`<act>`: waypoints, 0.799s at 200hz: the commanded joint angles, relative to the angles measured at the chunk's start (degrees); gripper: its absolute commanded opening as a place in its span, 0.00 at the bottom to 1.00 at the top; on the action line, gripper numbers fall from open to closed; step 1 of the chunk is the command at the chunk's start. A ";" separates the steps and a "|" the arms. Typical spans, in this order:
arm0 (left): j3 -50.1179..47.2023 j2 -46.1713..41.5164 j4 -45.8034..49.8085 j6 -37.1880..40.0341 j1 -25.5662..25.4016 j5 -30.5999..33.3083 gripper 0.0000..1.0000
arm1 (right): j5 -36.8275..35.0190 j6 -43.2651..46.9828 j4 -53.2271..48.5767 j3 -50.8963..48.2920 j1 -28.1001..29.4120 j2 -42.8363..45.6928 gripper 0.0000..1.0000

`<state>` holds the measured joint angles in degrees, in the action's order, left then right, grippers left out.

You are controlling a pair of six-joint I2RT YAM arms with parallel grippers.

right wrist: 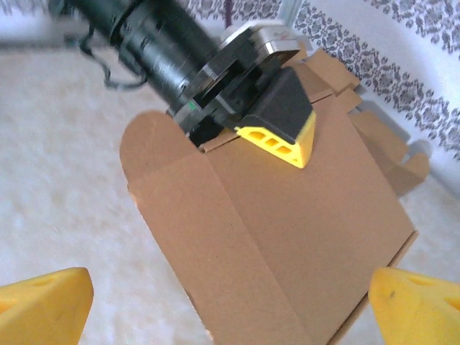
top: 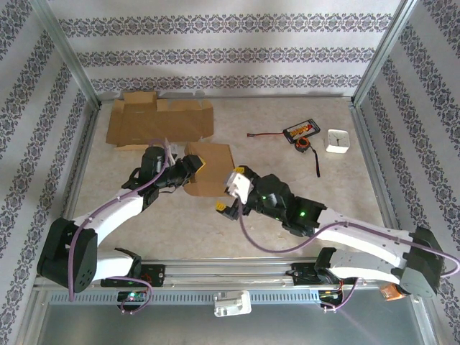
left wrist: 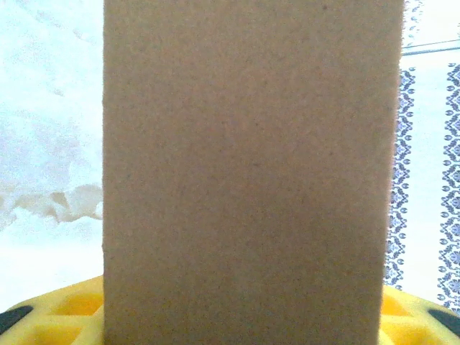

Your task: Fold the paper box

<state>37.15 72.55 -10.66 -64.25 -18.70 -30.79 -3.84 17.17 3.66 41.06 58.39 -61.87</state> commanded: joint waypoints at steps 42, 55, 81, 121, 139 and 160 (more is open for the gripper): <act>3.54 -2.63 6.04 0.94 -0.46 1.82 0.27 | -6.00 25.60 11.75 1.80 2.42 -12.88 0.98; 3.72 -2.68 6.13 0.55 -0.44 1.78 0.27 | -8.49 28.06 13.94 2.58 2.60 -16.02 0.98; 3.72 -3.03 6.52 -0.10 -0.44 1.94 0.27 | -13.44 32.79 18.24 4.04 2.92 -21.80 0.98; 3.05 -3.88 6.28 -2.38 -0.39 2.00 0.27 | -25.68 38.05 32.89 4.50 3.70 -30.76 0.98; 2.16 -4.60 5.96 -3.27 -0.42 2.22 0.27 | -28.23 39.66 37.52 4.45 3.81 -33.87 0.98; 1.70 -5.13 5.93 -3.59 -0.46 2.24 0.27 | -29.34 40.74 38.79 4.69 3.81 -36.45 0.93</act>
<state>39.24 69.54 -4.91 -66.08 -18.68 -28.05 -27.49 54.78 35.53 44.42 61.93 -95.88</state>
